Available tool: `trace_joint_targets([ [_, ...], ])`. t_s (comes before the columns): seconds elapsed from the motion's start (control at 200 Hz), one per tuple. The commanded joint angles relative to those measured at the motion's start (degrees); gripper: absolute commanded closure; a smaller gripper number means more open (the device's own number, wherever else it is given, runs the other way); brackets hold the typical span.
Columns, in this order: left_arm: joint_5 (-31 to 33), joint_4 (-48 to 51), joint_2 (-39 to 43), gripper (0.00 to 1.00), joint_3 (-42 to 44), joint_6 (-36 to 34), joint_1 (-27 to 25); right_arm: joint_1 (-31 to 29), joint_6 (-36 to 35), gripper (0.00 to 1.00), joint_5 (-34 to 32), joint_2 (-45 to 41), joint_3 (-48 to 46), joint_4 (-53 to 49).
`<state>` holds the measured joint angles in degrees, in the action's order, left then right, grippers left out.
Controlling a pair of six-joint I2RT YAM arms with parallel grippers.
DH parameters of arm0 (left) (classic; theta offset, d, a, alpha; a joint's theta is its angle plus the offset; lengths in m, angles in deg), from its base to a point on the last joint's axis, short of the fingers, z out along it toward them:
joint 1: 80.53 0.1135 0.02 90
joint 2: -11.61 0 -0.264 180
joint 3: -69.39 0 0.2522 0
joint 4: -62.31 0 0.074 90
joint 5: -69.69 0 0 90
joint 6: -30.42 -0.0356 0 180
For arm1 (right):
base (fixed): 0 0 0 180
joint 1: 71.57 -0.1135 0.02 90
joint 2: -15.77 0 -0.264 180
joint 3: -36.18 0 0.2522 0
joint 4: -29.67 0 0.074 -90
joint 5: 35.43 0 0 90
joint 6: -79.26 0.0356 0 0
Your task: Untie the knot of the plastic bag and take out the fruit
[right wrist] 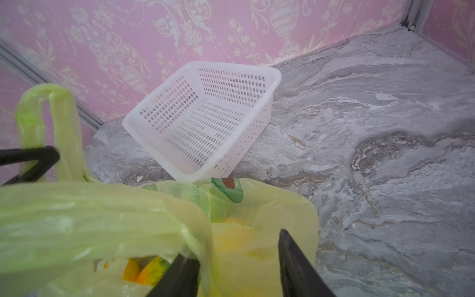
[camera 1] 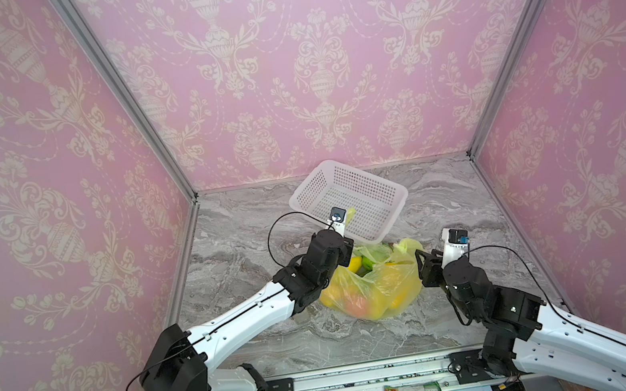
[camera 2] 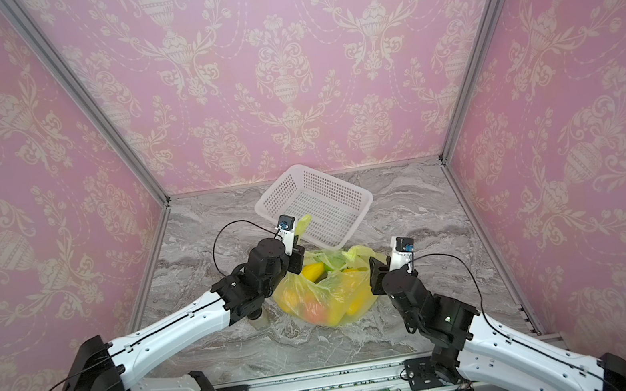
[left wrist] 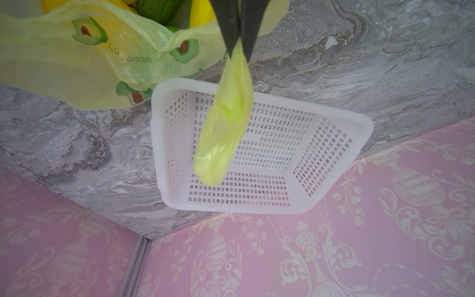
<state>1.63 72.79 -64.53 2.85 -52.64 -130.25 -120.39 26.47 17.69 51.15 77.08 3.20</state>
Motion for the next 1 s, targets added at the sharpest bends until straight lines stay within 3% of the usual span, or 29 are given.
trace_joint_targets([
  [0.0,-2.69,-1.28,3.65,1.0,1.65,0.78,0.06,0.08,-8.79,0.3,4.61,-0.07,1.95,1.64],
  [0.17,-3.89,-0.28,6.9,1.0,2.41,0.71,0.06,0.13,-15.22,0.15,12.92,6.65,8.38,1.39],
  [0.265,-3.12,0.11,7.63,1.0,2.68,0.66,0.06,0.12,-16.43,0.13,15.98,12.29,11.9,0.6],
  [0.465,-3.56,0.49,8.28,1.0,2.82,0.97,0.05,0.15,-14.95,0.11,10.18,21.82,16.18,0.7],
  [0.59,-2.76,0.53,8.81,1.0,3.14,1.1,0.03,0.99,-13.59,0.33,4.81,22.87,17.74,-0.8],
  [0.721,-2.79,0.81,8.91,1.0,2.94,1.65,0.18,4.34,-10.67,0.79,4.8,21.07,17.69,-1.96],
  [0.791,-1.97,1.39,8.86,1.0,2.41,2.78,0.59,6.64,-8.13,0.97,4.83,19.99,17.93,-3.75],
  [0.846,-2.5,3.54,8.17,1.0,0.79,6.46,2.65,8.41,-6.24,1.0,5.51,19.17,18.12,-4.71],
  [0.931,-14.77,8.68,5.3,1.0,-5.35,15.95,11.08,10.36,-4.22,1.0,7.09,18.59,18.68,-4.08],
  [0.996,-17.02,11.96,3.37,1.0,-10.44,18.35,14.85,10.88,-3.81,1.0,7.78,19.27,20.12,-2.67],
])
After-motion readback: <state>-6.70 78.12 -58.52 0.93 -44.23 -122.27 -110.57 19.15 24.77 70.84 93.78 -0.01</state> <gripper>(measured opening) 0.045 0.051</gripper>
